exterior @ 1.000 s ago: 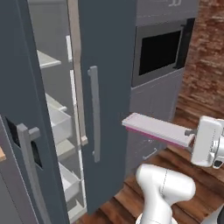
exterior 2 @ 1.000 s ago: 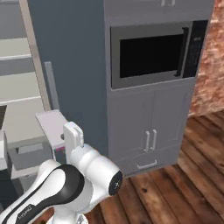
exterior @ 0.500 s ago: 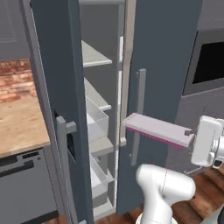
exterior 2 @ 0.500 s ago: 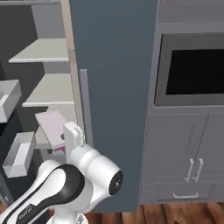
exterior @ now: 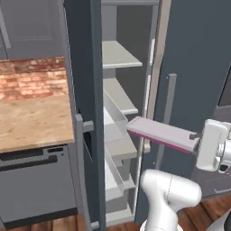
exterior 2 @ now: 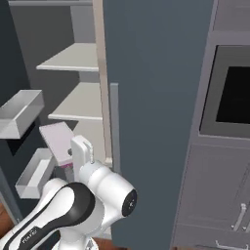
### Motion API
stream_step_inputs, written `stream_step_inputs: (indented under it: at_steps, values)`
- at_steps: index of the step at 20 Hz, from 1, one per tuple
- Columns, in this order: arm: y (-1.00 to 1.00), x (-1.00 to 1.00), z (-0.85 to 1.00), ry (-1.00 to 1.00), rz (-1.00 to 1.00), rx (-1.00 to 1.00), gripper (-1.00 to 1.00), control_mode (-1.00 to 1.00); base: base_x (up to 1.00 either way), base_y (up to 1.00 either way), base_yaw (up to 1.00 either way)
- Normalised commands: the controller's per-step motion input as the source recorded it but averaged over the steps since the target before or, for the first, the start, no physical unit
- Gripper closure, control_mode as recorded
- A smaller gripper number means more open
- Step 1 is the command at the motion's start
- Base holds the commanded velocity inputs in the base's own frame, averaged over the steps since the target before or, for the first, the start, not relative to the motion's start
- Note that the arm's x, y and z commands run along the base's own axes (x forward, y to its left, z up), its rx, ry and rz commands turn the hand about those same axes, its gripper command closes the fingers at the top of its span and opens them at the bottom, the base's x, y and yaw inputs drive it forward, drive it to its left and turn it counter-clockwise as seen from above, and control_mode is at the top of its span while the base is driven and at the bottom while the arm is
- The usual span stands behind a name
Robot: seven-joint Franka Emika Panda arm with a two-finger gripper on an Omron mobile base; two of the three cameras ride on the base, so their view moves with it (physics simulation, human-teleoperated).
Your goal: The ice cube tray has been filled with water. Take the tray and place it in the freezer to make ice. Close the freezer door after placing the tray.
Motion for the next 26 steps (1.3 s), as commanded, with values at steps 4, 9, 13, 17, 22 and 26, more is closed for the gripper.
stream_step_inputs:
  at_steps: [4, 9, 13, 17, 22, 26]
  values:
    - [0.00, 0.00, 0.00, 0.00, 0.00, 0.00, 1.00, 1.00, -0.06, -0.08, 0.28]
    - [0.00, 0.00, 0.00, 0.00, 0.00, 0.00, 1.00, 1.00, -0.17, -0.31, 0.16]
    - [0.00, 0.00, 0.00, 0.00, 0.00, 0.00, 1.00, 1.00, -0.03, -0.27, 0.07]
    - [0.00, 0.00, 0.00, 0.00, 0.00, 0.00, 1.00, 1.00, 0.00, -0.14, 0.00]
    - [0.00, 0.00, 0.00, 0.00, 0.00, 0.00, 1.00, 1.00, 0.00, 0.00, 0.00]
    - [0.00, 0.00, 0.00, 0.00, 0.00, 0.00, 1.00, 1.00, 0.00, 0.00, 0.00]
